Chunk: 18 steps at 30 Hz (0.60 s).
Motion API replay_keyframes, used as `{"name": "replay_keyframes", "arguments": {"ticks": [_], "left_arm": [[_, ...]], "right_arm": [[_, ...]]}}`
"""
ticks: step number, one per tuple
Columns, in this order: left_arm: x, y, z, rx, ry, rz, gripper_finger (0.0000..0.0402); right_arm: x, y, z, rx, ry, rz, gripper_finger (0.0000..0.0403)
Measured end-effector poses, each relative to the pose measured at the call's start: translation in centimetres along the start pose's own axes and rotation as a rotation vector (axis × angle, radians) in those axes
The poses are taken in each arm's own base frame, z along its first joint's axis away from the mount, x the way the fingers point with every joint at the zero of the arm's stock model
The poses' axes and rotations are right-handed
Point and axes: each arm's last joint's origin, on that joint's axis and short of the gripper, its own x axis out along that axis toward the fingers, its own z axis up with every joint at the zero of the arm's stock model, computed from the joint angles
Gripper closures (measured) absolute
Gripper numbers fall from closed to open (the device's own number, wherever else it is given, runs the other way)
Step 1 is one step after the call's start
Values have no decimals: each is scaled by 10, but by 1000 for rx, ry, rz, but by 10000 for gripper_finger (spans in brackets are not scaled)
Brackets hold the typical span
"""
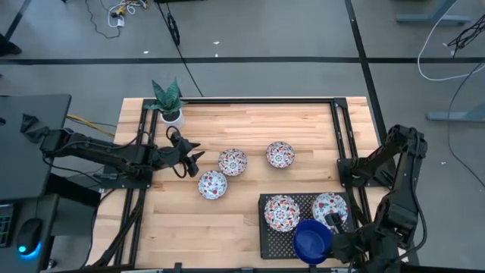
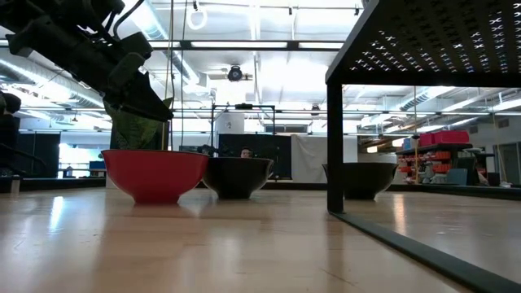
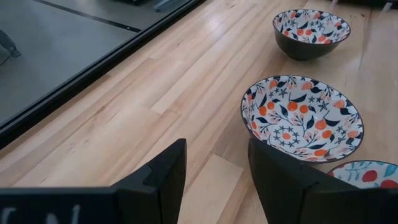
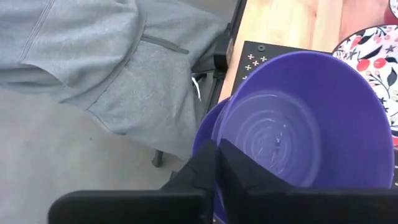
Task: Pick & Place Mini bowls
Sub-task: Stack the blue bowl on top of the stacked blue bowl on the shelf
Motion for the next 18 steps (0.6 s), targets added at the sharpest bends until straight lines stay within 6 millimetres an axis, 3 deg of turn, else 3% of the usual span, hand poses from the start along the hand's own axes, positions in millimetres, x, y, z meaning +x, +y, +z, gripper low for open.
{"name": "replay_keyframes", "arguments": {"ticks": [18], "left_arm": [[0,0,0,1,0,0,225]], "right_arm": [[1,-3,0,147,13,-15,318]]}}
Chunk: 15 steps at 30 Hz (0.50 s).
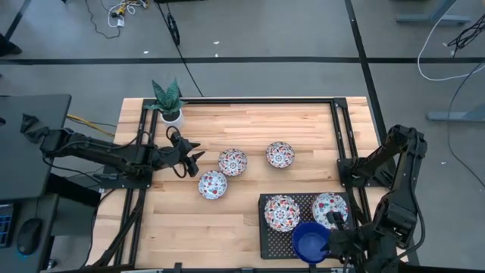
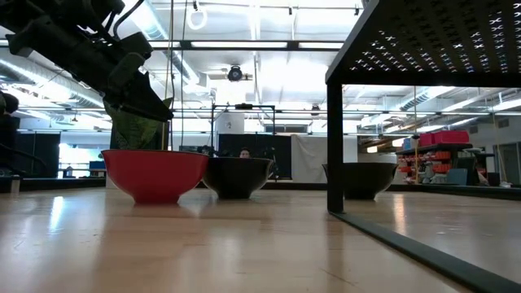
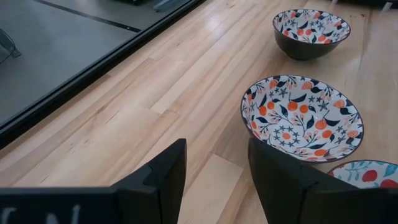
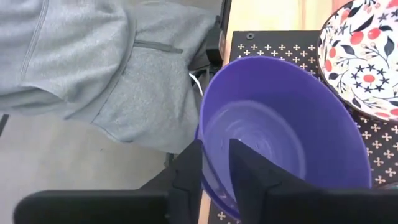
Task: Pick & Place Mini bowls
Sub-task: Stack the blue bowl on top of the stacked blue bowl on the shelf, then stack the right orange patterned bowl on top of the orange patterned bowl on the shelf
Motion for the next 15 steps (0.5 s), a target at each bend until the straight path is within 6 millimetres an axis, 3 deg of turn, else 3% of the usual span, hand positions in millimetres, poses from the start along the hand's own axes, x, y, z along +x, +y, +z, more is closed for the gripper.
{"name": "replay_keyframes", "arguments": {"ticks": [12,15], "left_arm": [[0,0,0,0,0,0,225],[0,0,0,0,0,0,225]], "right_arm": [[-1,9,4,37,-22,109,297],[0,9,8,-34,-55,104,304]]}}
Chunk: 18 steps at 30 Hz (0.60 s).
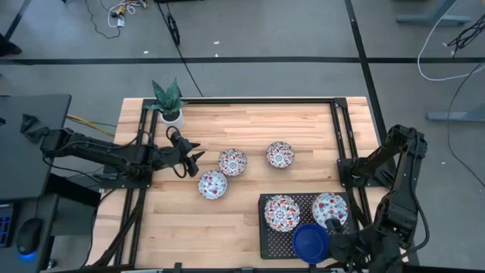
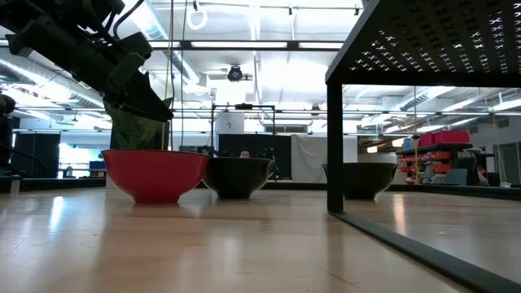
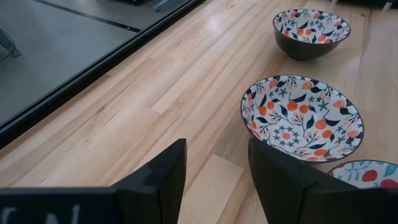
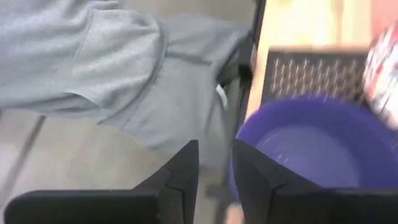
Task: Pick & Place Mini bowls
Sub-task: Stack the right orange patterned bowl on top of the orange patterned bowl on the shelf
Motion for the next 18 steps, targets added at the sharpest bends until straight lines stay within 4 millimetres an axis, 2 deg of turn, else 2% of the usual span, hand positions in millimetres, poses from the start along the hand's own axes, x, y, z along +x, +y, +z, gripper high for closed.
{"name": "replay_keyframes", "arguments": {"ticks": [7,10,13,18], "left_arm": [[0,0,0,-1,0,0,225],[0,0,0,-5,0,0,225],[0,0,0,-8,0,-1,225],[0,0,0,-9,0,-1,225]], "right_arm": [[6,-7,28,-431,-186,-44,327],[10,-17,43,-602,-212,-38,337],[15,-38,57,-667,-191,-65,348],[23,-88,86,-676,-146,-81,362]]}}
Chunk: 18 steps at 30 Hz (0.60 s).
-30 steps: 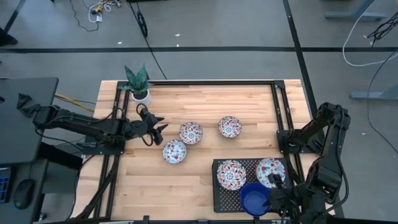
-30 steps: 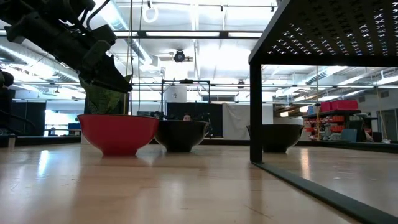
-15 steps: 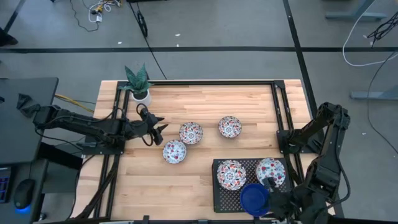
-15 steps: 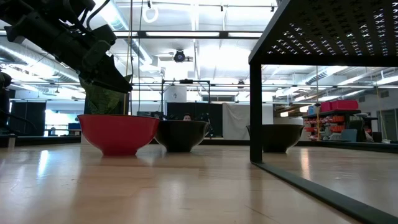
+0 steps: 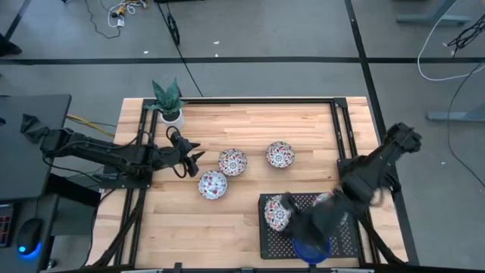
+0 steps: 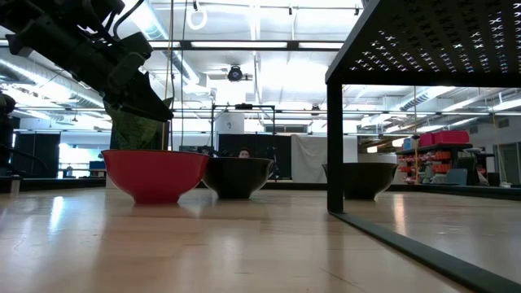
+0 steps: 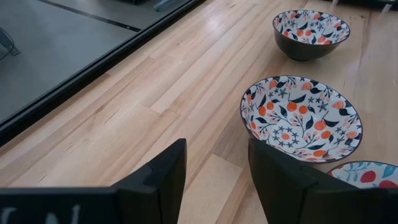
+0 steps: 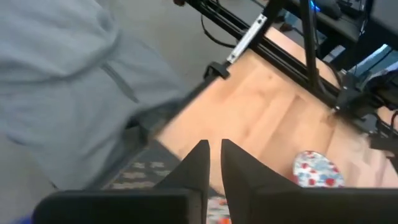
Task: Pick & Place Mini bowls
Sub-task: Stack the right orange patterned bowl on top of the orange patterned bowl on the shelf
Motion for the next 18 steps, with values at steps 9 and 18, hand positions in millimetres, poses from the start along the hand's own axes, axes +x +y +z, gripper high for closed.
{"name": "replay_keyframes", "arguments": {"ticks": [9,18], "left_arm": [[0,0,0,0,0,0,225],[0,0,0,1,2,-6,225]], "right_arm": [[-2,-125,-43,182,77,-175,366],[-8,-192,-134,539,272,-370,366]]}}
